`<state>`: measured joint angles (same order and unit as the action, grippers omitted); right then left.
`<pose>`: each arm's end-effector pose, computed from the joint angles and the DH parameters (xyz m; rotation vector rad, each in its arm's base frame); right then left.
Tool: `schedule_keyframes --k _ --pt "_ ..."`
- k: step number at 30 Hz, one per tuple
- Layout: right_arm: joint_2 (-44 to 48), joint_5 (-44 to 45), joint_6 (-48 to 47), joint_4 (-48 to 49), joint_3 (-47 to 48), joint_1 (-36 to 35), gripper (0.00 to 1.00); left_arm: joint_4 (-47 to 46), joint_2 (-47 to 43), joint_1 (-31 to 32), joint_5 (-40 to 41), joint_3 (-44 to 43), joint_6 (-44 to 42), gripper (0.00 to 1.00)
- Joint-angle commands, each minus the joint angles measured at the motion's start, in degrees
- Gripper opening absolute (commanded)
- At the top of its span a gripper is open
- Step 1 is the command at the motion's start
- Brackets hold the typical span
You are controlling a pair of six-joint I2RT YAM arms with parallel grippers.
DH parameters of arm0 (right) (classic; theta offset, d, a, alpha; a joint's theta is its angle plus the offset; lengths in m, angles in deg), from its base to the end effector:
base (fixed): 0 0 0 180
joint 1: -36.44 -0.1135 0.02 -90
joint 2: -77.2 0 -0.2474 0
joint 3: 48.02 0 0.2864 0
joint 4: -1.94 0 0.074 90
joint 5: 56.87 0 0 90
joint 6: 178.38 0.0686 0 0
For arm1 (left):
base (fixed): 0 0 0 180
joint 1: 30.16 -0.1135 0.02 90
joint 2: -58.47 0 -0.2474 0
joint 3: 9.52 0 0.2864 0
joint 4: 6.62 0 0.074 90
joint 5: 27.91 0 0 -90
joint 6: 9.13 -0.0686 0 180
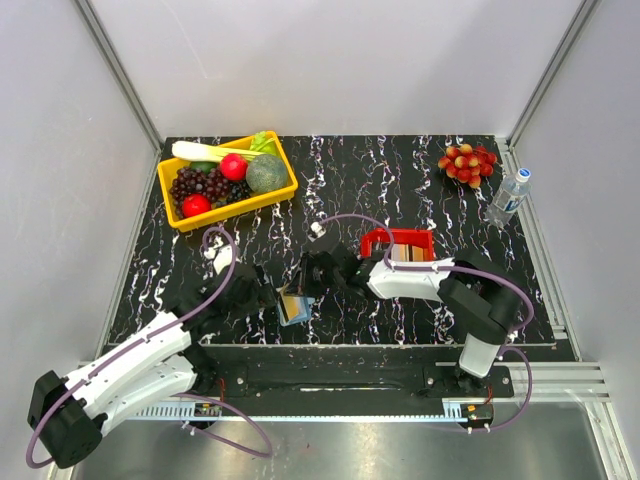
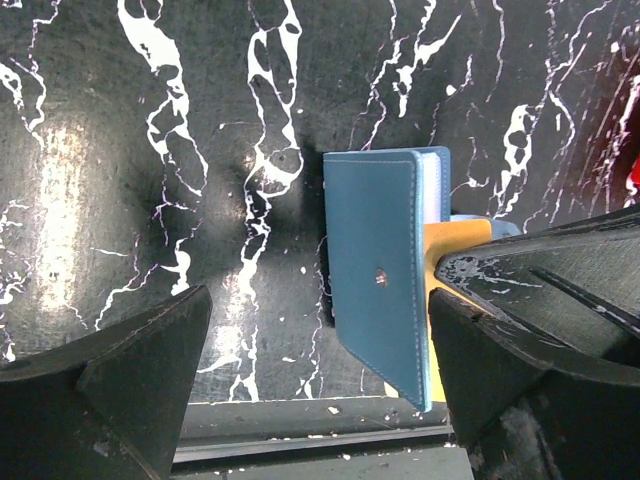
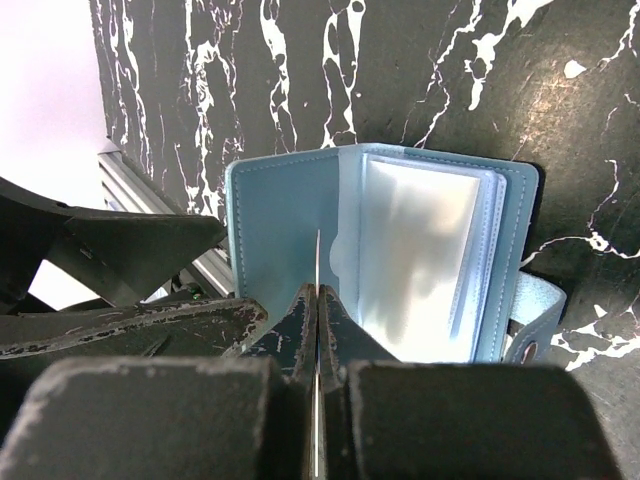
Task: Put the credit cards into the card holder
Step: Open the card holder at the center of the board.
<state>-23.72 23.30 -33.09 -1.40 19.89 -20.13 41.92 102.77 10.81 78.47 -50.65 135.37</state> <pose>0.2222 0.3579 0.1165 -0.1367 2.4994 1.1680 0.1754 -0.1267 0.1607 -0.4119 2.4286 -0.3939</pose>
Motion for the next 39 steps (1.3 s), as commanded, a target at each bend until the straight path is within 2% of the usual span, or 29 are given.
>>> schedule_keyframes --k 1,5,6,8,12,18,29,39 --pt "-0.94 -1.95 0.35 2.50 2.63 -0.73 0.00 -0.15 -0.96 -0.28 -0.47 0.74 1.57 0.90" --pt "-0.94 -2.13 0.17 2.50 2.81 -0.82 0.00 0.29 -1.23 -0.28 0.05 1.53 2.19 0.76" --pt "-0.85 -1.95 0.17 2.41 2.81 -0.82 0.00 0.55 -1.14 -0.28 0.23 1.61 2.28 0.67" --pt "-0.77 -1.69 0.17 2.23 2.64 -0.73 0.00 0.47 -0.79 -0.28 0.23 2.05 2.54 0.56" --pt "-0.42 0.41 -0.27 -0.13 2.55 -0.82 0.00 -0.06 0.79 -0.28 0.14 2.41 2.54 0.28" --pt "4.50 5.51 -1.76 -1.90 -0.70 -0.64 0.00 -1.29 4.92 -0.28 0.58 1.53 1.22 0.01" --pt "13.73 9.56 -1.76 -2.34 -8.17 3.49 0.00 -5.60 12.04 -0.28 -0.21 -0.49 -0.89 0.00" --pt "11.80 8.86 -0.97 -2.69 -8.70 4.02 0.00 -7.00 15.29 -0.28 0.32 -1.37 -1.85 0.00"
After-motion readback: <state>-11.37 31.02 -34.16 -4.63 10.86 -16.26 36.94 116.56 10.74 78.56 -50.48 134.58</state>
